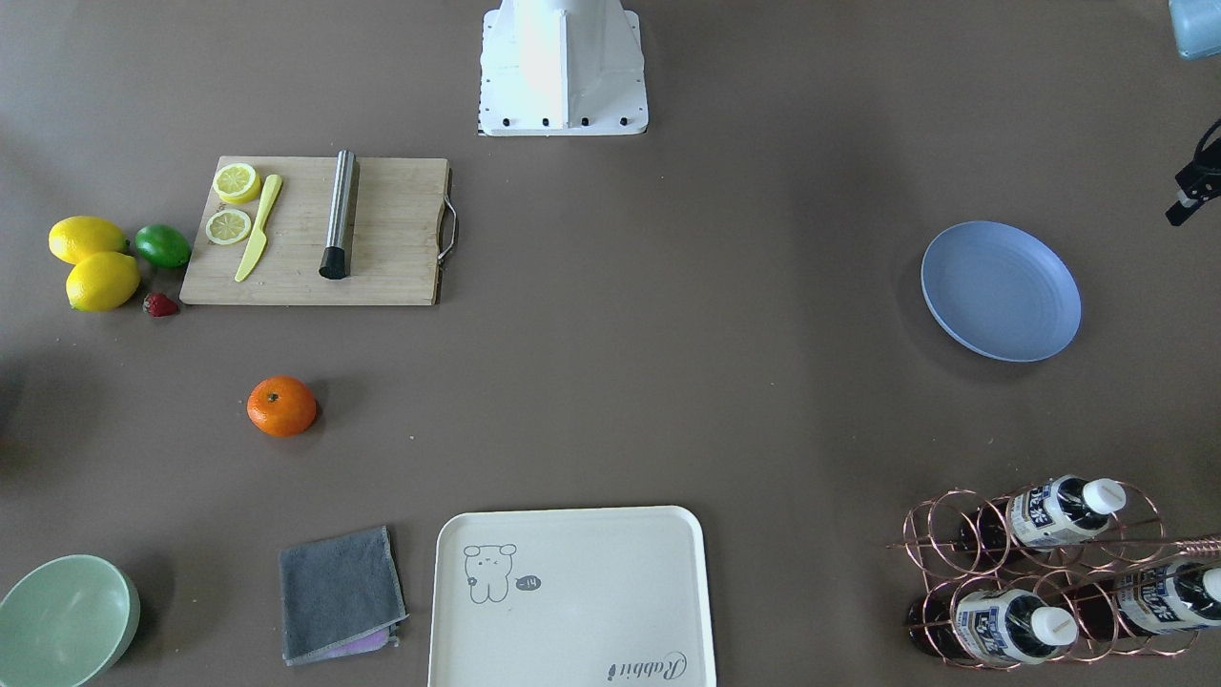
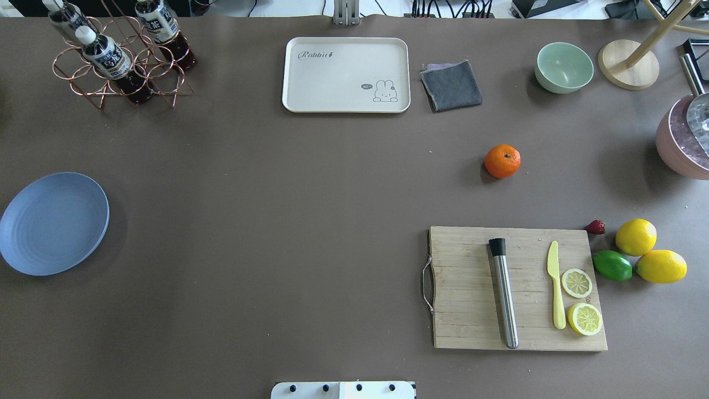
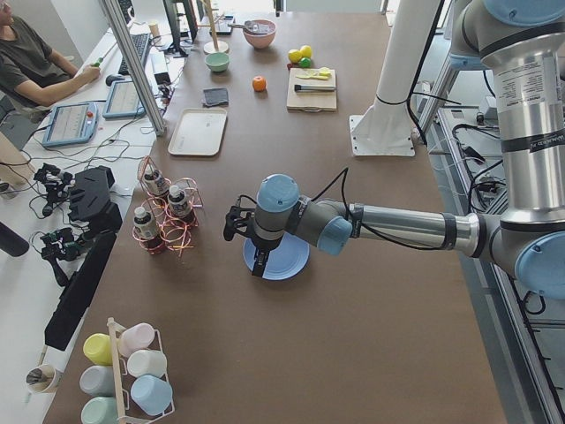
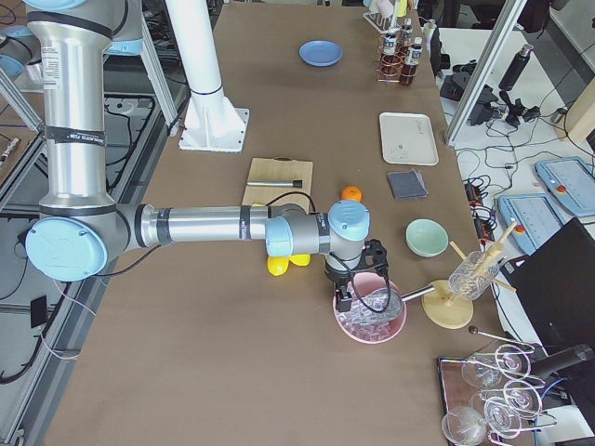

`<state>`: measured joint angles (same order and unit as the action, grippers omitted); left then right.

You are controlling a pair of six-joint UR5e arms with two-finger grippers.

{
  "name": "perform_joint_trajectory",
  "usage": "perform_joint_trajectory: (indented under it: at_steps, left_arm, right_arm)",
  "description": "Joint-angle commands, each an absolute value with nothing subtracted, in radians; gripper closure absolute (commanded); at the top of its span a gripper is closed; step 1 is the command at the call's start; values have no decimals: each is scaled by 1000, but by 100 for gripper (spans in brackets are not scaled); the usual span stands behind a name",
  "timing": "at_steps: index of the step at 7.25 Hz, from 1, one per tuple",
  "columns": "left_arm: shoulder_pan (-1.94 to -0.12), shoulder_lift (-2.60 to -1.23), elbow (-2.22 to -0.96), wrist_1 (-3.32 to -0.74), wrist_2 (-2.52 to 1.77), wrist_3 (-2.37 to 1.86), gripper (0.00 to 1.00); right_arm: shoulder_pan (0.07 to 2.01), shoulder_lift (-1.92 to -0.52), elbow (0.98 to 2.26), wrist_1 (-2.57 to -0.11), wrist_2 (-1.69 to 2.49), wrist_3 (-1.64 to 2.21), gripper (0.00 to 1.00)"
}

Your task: Pick orange to plate

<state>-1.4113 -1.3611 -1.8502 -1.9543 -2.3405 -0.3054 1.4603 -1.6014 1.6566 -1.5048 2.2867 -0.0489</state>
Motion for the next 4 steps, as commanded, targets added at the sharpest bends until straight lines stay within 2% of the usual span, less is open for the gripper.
perform_joint_trajectory:
  at_steps: [1, 4]
  left_arm:
    - [-1411, -1362, -1841, -1954, -2339, -301, 2]
    - [-1410, -1455, -1685, -1959, -2341, -215, 2]
  right_arm:
    - [1437, -1595, 1654, -1505, 2286, -49, 0]
    - [1414, -1591, 1658, -1505, 2286, -51, 0]
